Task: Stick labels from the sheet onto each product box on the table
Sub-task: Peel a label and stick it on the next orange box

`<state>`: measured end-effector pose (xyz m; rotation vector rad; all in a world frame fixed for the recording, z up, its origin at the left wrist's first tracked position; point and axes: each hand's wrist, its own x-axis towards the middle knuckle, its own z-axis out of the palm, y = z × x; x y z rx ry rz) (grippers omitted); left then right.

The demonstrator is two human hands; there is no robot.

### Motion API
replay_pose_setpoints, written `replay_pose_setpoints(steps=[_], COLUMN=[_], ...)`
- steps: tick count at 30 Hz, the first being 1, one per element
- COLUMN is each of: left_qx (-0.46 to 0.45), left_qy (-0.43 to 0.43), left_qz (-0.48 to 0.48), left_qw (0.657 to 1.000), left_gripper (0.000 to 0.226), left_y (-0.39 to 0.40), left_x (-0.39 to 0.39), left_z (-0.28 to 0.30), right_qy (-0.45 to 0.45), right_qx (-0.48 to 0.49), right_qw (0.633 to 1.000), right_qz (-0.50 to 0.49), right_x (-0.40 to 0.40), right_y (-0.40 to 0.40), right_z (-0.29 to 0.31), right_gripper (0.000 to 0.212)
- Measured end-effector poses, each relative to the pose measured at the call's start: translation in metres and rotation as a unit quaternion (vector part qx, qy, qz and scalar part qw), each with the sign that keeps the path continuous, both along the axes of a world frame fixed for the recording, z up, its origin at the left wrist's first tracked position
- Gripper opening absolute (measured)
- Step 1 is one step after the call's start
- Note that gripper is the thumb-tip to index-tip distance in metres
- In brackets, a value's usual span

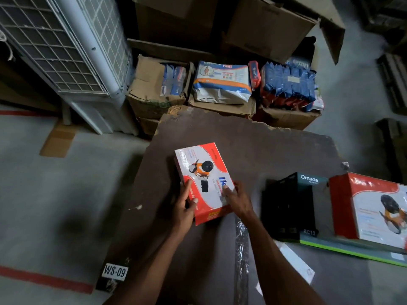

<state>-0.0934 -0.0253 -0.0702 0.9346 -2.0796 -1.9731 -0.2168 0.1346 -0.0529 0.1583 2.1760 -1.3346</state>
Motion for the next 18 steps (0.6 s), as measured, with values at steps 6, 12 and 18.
replay_pose_setpoints(steps=[6,12,18], left_qx=[0.095,0.043,-0.061], left_qy=[0.023,0.055,0.080], left_qz=[0.029,-0.086,-0.249], left_qw=[0.995,0.994,0.963], left_gripper=[0.040,0.064,0.136], left_y=[-0.006,-0.010,0.004], left_x=[0.026,0.052,0.072], left_z=[0.028,0.078,0.105], right_qy=[-0.054,-0.101,-0.176], right_qx=[-0.118,-0.101,-0.109], right_qw=[0.987,0.979,0.967], right_qz=[-0.093,-0.147,-0.149], right_x=[0.041,0.063,0.079], right_y=[0.014,0.032,0.047], right_z=[0.040,0.086,0.119], right_gripper=[0.025,0.025,0.036])
